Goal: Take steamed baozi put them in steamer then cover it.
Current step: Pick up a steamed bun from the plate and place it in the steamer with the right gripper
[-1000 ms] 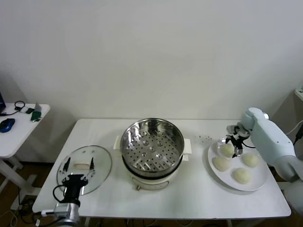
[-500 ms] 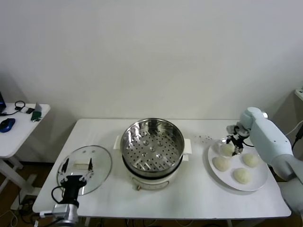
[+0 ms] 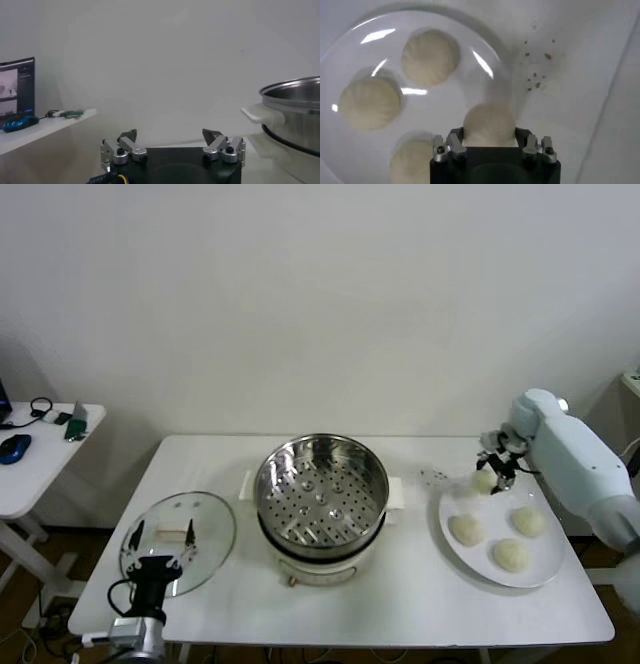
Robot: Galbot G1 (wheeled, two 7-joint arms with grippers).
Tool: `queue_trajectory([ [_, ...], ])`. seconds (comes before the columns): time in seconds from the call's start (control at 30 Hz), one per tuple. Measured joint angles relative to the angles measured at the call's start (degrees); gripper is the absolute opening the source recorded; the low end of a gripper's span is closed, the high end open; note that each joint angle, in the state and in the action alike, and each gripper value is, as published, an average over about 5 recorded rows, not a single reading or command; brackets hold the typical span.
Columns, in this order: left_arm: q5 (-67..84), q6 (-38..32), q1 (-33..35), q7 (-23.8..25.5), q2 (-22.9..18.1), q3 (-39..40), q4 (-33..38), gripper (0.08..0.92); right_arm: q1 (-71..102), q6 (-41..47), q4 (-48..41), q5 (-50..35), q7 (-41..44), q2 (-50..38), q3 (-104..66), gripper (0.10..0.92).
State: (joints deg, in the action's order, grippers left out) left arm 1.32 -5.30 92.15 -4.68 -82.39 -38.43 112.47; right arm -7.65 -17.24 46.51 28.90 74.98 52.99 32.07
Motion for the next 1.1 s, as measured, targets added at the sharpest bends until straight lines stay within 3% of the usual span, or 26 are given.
queue_trajectory([
  [0.57, 1.33, -0.17, 1.33, 0.43, 0.04, 0.17, 1.31, 0.823, -23.47, -6.7, 22.4, -14.01, 1.83, 4.54, 24.26, 0.704],
  [1.1, 2.35, -0.04, 2.64, 0.5, 0.26, 0.13, 2.47, 0.823, -22.05, -12.61, 24.51, -11.18, 1.24, 18.64, 29.94, 0.704],
])
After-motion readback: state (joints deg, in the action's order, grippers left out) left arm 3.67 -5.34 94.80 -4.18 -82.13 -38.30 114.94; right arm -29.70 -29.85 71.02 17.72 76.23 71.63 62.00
